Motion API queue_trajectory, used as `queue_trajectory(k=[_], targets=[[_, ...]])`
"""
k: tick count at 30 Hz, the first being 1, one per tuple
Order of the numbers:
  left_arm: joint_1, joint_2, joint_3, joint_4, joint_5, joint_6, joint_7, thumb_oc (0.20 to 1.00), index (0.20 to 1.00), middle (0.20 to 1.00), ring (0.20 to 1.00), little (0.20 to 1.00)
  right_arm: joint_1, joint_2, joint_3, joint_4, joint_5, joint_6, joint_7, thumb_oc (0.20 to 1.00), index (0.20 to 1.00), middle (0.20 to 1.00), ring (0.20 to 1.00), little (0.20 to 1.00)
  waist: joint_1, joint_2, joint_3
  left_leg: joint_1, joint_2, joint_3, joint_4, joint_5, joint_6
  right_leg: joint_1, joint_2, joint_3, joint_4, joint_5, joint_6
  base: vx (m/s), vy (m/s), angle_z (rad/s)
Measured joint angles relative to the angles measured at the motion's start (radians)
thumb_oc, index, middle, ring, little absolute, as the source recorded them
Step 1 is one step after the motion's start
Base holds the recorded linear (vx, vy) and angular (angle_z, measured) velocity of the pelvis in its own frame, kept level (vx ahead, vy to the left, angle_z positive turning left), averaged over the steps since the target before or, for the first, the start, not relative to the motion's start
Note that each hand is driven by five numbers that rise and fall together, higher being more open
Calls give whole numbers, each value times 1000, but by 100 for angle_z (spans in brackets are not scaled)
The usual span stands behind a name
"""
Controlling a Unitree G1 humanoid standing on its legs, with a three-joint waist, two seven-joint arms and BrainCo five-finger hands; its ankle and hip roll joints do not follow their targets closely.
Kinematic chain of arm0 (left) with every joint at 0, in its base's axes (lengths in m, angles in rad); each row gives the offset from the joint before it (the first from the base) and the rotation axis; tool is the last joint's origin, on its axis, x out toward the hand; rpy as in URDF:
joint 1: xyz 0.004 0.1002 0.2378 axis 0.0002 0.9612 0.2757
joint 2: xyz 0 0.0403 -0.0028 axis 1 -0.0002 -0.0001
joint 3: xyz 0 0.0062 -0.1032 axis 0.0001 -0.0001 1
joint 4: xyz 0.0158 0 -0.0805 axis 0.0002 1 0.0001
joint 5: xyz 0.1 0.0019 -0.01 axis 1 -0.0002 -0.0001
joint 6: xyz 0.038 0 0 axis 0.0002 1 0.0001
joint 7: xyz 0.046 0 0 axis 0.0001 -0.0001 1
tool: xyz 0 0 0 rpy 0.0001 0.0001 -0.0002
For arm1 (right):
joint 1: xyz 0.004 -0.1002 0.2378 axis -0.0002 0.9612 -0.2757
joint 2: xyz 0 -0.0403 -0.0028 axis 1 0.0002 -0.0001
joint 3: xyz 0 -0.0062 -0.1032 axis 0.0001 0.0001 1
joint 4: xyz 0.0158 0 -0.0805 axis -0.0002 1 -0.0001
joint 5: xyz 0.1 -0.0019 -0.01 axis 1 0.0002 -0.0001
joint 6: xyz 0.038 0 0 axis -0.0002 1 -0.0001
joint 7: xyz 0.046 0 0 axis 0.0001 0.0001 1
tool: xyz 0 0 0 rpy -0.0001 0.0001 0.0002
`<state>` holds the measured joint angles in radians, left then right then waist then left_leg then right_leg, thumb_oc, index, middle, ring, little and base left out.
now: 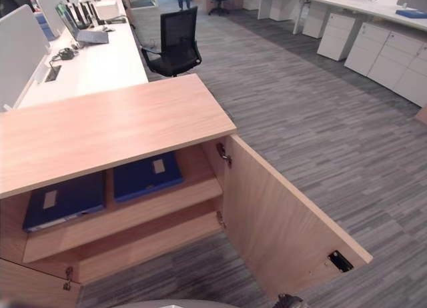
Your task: Put the empty folder in the office cabinet
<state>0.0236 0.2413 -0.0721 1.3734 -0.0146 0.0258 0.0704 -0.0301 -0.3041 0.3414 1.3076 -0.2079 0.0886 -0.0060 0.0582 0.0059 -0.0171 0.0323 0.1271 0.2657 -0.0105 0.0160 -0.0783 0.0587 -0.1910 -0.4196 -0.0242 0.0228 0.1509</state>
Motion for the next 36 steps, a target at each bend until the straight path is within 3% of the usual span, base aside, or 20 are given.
queue_trajectory(k=[9, 15, 16, 17, 18, 21, 23, 25, 26, 28, 29, 31, 33, 36], targets=[[-13, -4, -8, 0, 0, 2, -1, 1000, 1000, 1000, 1000, 1000, 4, -15, -26, 1, 32, -2, -14, 1000, 1000, 1000, 1000, 1000, -21, 10, 21, -8, 9, 58, 2, -3, 6, -59, 7, 76, 14, 18, -6, -35, -138, -22], [-21, -5, -11, -1, -10, 2, -15, 1000, 1000, 1000, 1000, 1000, 31, -34, -30, 36, 32, -10, -13, 1000, 1000, 1000, 1000, 1000, -50, 24, 43, -6, 44, 93, 35, -13, 23, -70, 40, 109, 11, 21, -23, -61, -225, -23], [-21, -7, -12, -2, -19, 2, -15, 1000, 1000, 1000, 1000, 1000, 33, -42, -38, 44, 32, -14, -12, 1000, 1000, 1000, 1000, 1000, -59, 36, 55, -7, 74, 115, 53, -8, 19, -93, 52, 104, 72, 3, -44, 5, -158, -49], [-10, 2, -4, -3, -20, -3, -17, 1000, 1000, 1000, 1000, 1000, 20, -40, -37, 45, 33, -13, -12, 1000, 1000, 1000, 1000, 1000, -46, 33, 57, 3, 90, 142, 54, -13, 9, -160, 59, 104, 207, -61, -83, 8, -150, -65], [-9, 14, -3, 0, -22, 1, -17, 1000, 1000, 1000, 1000, 1000, 16, -41, -37, 40, 33, -14, -14, 1000, 1000, 1000, 1000, 1000, -53, 17, 64, 18, 90, 149, 62, -17, -3, -184, 60, 111, 264, -111, -106, -42, -155, -60], [-10, 14, -3, 19, -49, 7, -20, 1000, 1000, 1000, 1000, 1000, 22, -73, -77, 42, 78, -13, -17, 1000, 1000, 1000, 1000, 1000, -61, 17, 69, 14, 132, 128, 111, -18, 0, -197, 93, 133, 301, -148, -131, -50, -121, -28], [-26, 14, -3, 32, -58, 8, -20, 1000, 1000, 1000, 1000, 1000, -1, -92, -140, 62, 125, -13, -29, 1000, 1000, 1000, 1000, 1000, -59, 19, 90, 3, 146, 73, 151, 24, -7, -194, 114, 159, 301, -152, -138, -83, -83, -33], [-32, 14, -3, 40, -59, 10, -19, 1000, 1000, 1000, 1000, 1000, -10, -105, -152, 76, 150, -10, -50, 1000, 1000, 1000, 1000, 1000, -61, -7, 105, -35, 142, -33, 194, 130, -36, -157, 122, 159, 231, -135, -154, -120, -64, -10], [-33, 20, 3, 37, -62, 8, -19, 1000, 1000, 1000, 1000, 1000, -9, -108, -151, 76, 150, -11, -49, 1000, 1000, 1000, 1000, 1000, -62, -21, 104, -56, 140, -75, 208, 174, -80, -160, 122, 176, 213, -118, -171, -47, -42, -4], [-40, 23, 4, 38, -81, 9, -20, 1000, 1000, 1000, 1000, 1000, -26, -142, -157, 78, 151, -10, -59, 1000, 1000, 1000, 1000, 1000, -52, -40, 113, -89, 91, -153, 298, 140, -78, -140, 121, 192, 165, -92, -202, -21, -33, -23], [-50, 24, 5, 52, -86, 13, -20, 1000, 1000, 1000, 1000, 1000, -31, -159, -157, 78, 150, -11, -68, 1000, 1000, 1000, 1000, 1000, -54, -45, 114, -114, 45, -201, 373, 82, -60, -119, 118, 186, 129, -81, -209, 14, 6, -16], [-53, 32, 9, 67, -87, 13, -19, 1000, 1000, 1000, 1000, 1000, -28, -169, -175, 78, 161, -11, -77, 1000, 1000, 1000, 1000, 1000, -56, -57, 109, -110, 11, -146, 376, 21, -19, -80, 122, 168, 62, -42, -211, 13, 19, 10], [-56, 38, 28, 67, -87, 13, -20, 1000, 1000, 1000, 1000, 1000, -18, -168, -198, 78, 189, -9, -86, 1000, 1000, 1000, 1000, 1000, -77, -59, 103, -82, -2, -70, 277, -3, 17, -56, 145, 131, 19, -31, -212, 36, 51, 34], [-58, 39, 28, 66, -87, 18, -20, 1000, 1000, 1000, 1000, 1000, -29, -171, -199, 78, 190, -8, -86, 1000, 1000, 1000, 1000, 1000, -81, -60, 93, -48, -5, -45, 178, -2, 17, -46, 151, 117, 11, -28, -207, 14, 31, 13]])
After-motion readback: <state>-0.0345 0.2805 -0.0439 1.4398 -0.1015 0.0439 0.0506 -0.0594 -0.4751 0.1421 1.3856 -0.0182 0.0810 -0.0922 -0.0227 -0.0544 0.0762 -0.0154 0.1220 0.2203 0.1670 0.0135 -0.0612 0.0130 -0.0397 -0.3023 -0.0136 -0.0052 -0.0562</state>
